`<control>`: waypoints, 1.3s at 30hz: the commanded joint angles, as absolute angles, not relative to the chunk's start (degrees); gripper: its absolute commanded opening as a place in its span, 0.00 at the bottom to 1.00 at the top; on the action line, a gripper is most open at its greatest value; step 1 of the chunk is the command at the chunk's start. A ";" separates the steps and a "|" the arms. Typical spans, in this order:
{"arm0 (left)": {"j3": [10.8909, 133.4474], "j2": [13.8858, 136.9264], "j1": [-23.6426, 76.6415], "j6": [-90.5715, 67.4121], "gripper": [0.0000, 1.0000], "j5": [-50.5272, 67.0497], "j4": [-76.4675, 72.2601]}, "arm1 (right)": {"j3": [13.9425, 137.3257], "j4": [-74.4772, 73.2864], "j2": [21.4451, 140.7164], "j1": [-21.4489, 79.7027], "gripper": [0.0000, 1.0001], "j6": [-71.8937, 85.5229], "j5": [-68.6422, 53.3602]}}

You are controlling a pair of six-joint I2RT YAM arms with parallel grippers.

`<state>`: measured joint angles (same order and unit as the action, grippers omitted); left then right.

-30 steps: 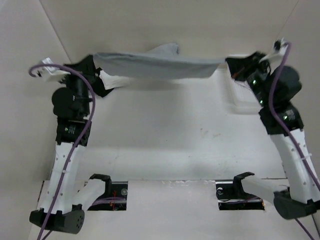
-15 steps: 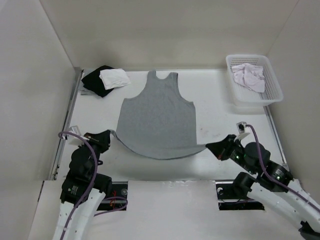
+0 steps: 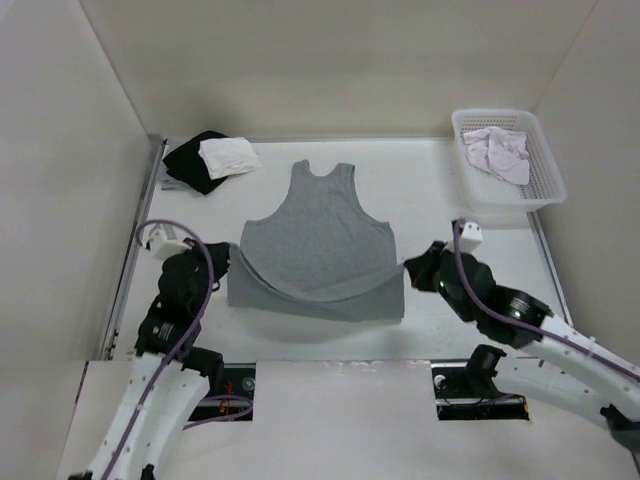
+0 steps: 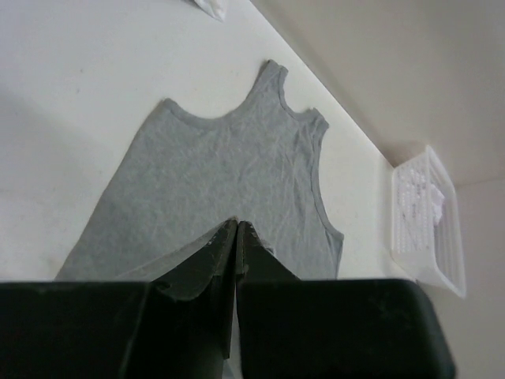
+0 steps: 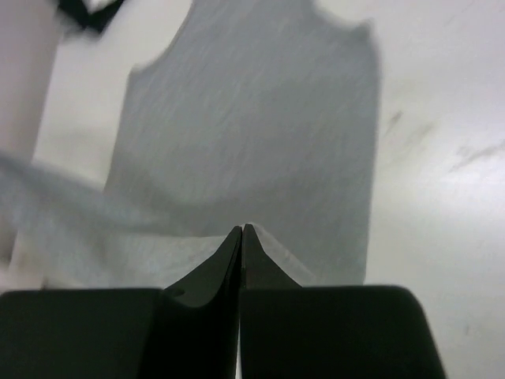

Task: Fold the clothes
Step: Fold the tank top

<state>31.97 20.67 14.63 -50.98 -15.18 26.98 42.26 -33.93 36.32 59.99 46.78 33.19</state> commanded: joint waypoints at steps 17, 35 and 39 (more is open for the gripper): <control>76.36 107.56 6.55 -47.20 0.25 -16.61 -15.74 | 92.70 4.31 113.96 9.27 0.18 38.40 -5.80; 15.40 63.82 14.11 -55.72 0.29 -12.33 -17.32 | 34.48 17.93 77.63 19.20 0.06 43.15 3.60; 13.36 64.50 11.56 -56.86 0.37 -7.92 -18.71 | 28.93 18.28 73.31 19.38 0.23 44.12 4.75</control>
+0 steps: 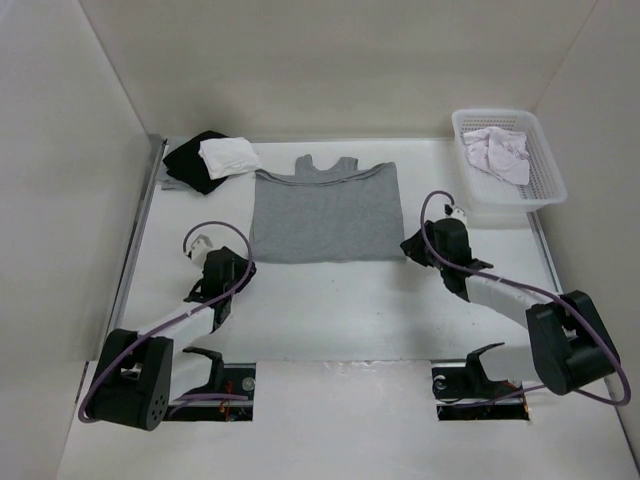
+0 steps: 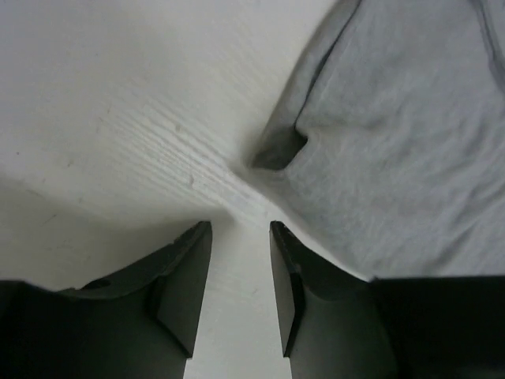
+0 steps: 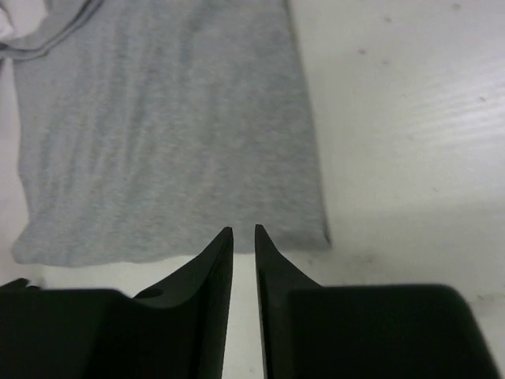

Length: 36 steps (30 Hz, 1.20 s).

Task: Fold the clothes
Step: Fold the tank top

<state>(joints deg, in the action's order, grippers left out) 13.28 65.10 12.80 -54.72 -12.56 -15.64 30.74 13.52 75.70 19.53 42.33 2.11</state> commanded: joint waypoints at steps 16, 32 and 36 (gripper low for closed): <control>15.12 82.62 7.43 -59.59 0.16 -5.19 -34.19 | 28.13 18.98 80.68 18.50 0.43 47.11 2.46; 11.52 73.48 3.56 -57.92 0.01 -4.57 -30.94 | 26.63 14.07 78.84 22.27 0.43 54.40 10.10; 11.78 74.18 3.30 -57.57 0.01 -3.26 -31.20 | 28.21 13.54 81.38 23.42 0.42 55.46 10.46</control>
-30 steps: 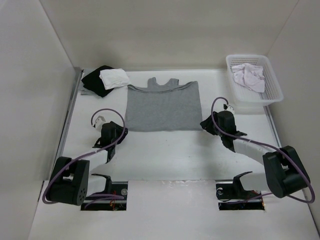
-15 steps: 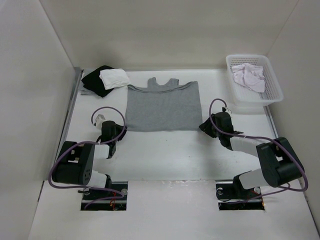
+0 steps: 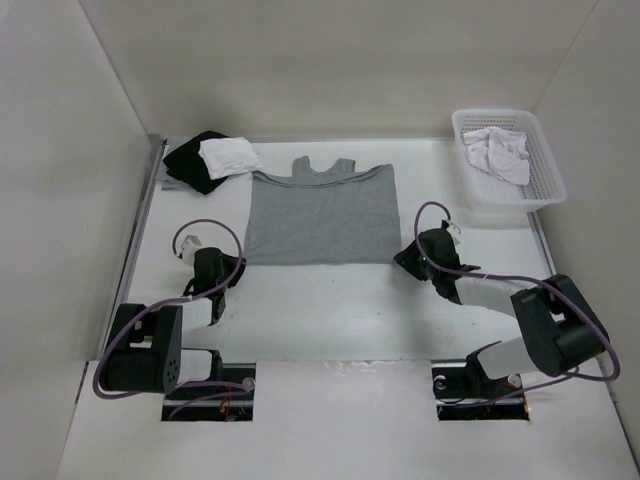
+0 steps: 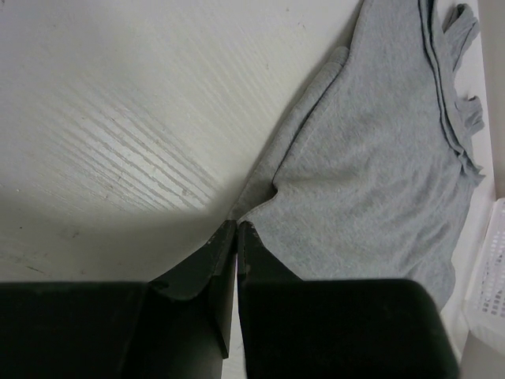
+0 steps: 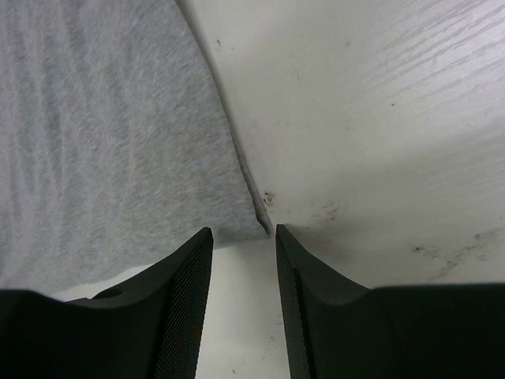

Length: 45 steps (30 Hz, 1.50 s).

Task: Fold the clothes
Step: Fold the tank top

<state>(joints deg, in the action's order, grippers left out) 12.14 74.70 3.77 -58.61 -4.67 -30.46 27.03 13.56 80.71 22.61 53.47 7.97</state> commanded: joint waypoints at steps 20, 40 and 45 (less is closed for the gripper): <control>12.48 71.98 3.82 -57.74 0.01 -2.02 -31.29 | 30.76 13.44 84.81 26.23 0.17 60.20 17.49; 41.72 20.23 10.14 -49.49 0.00 -7.82 10.97 | 50.24 -27.22 30.51 50.55 0.00 39.91 42.78; 50.35 18.46 11.38 -48.69 0.00 -8.53 15.29 | 63.35 -33.39 28.83 65.49 0.00 37.09 51.05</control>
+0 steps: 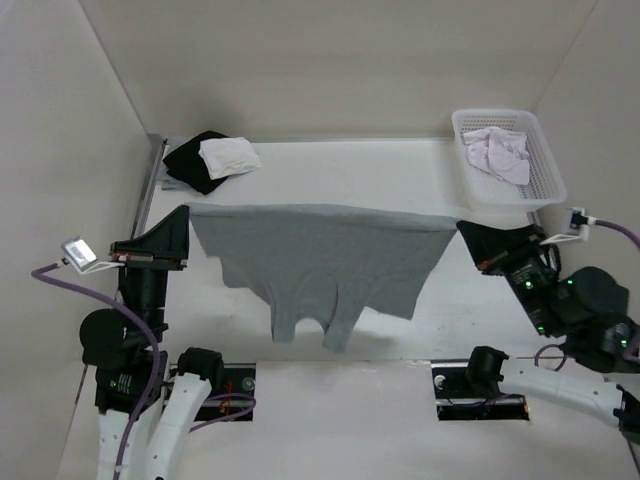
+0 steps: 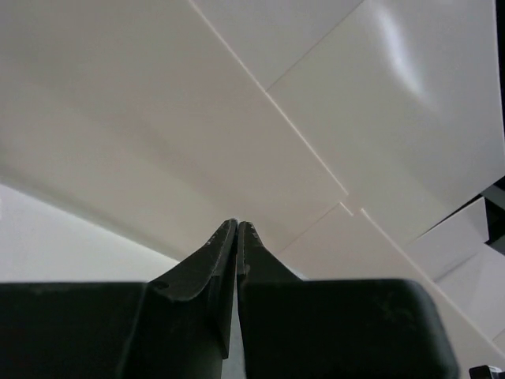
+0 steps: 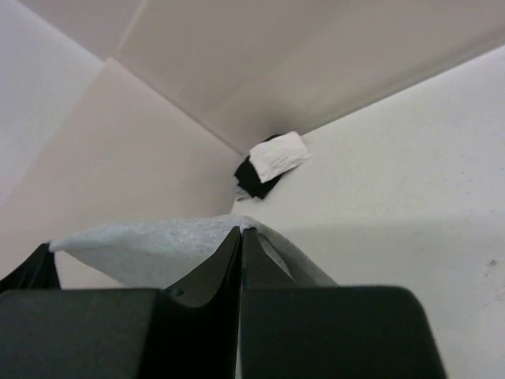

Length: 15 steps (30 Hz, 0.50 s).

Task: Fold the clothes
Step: Fold the tank top

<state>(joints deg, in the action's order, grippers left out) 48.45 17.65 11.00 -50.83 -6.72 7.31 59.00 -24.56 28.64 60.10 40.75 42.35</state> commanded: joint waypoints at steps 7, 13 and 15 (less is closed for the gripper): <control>45.28 23.37 11.38 -49.92 0.00 -8.35 14.16 | 62.85 -28.67 34.88 62.13 0.02 31.64 47.66; 36.66 38.46 8.93 -50.45 0.00 -9.32 1.79 | 50.20 -10.50 48.12 28.75 0.02 34.35 12.46; 37.00 48.46 8.48 -50.63 0.00 -8.88 -4.89 | 49.31 -2.15 58.74 19.16 0.02 36.99 2.24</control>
